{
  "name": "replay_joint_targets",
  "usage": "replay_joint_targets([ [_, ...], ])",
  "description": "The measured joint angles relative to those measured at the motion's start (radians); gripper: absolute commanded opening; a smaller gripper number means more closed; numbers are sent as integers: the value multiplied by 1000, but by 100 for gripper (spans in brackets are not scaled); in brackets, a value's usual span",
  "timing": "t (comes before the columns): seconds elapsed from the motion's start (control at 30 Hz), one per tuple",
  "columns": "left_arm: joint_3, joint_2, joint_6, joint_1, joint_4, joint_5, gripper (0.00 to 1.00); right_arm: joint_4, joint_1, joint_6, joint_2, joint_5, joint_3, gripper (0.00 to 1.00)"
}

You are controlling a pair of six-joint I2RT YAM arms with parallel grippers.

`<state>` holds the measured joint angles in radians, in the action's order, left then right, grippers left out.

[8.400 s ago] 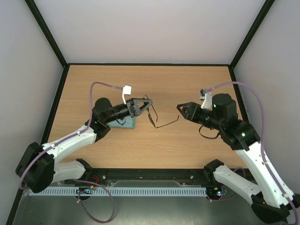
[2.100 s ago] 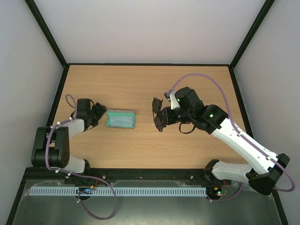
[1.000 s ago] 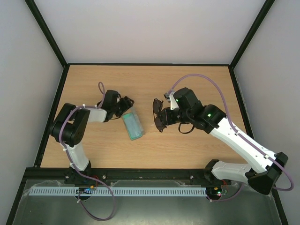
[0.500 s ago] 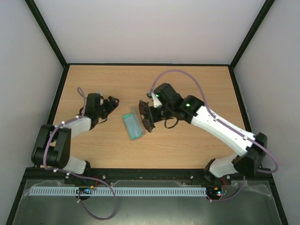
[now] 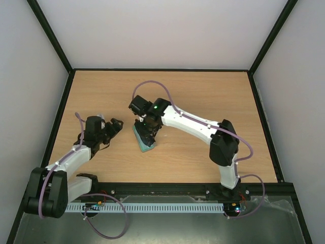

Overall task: Organize the sunglasses
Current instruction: Place the sunglasses in the sunglasses case.

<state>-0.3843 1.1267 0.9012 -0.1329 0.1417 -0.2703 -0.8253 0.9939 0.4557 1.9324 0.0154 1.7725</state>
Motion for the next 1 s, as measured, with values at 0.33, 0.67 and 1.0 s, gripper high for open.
replay_joint_targets([
  [0.33, 27, -43, -10, 55, -25, -28, 92, -34, 47, 28, 171, -61, 116, 1],
  [0.67, 43, -39, -19, 62, -21, -45, 92, -35, 50, 50, 284, -143, 124, 1],
  [1.0, 43, -38, -20, 62, -21, -44, 92, -25, 37, 54, 339, -164, 157, 1],
])
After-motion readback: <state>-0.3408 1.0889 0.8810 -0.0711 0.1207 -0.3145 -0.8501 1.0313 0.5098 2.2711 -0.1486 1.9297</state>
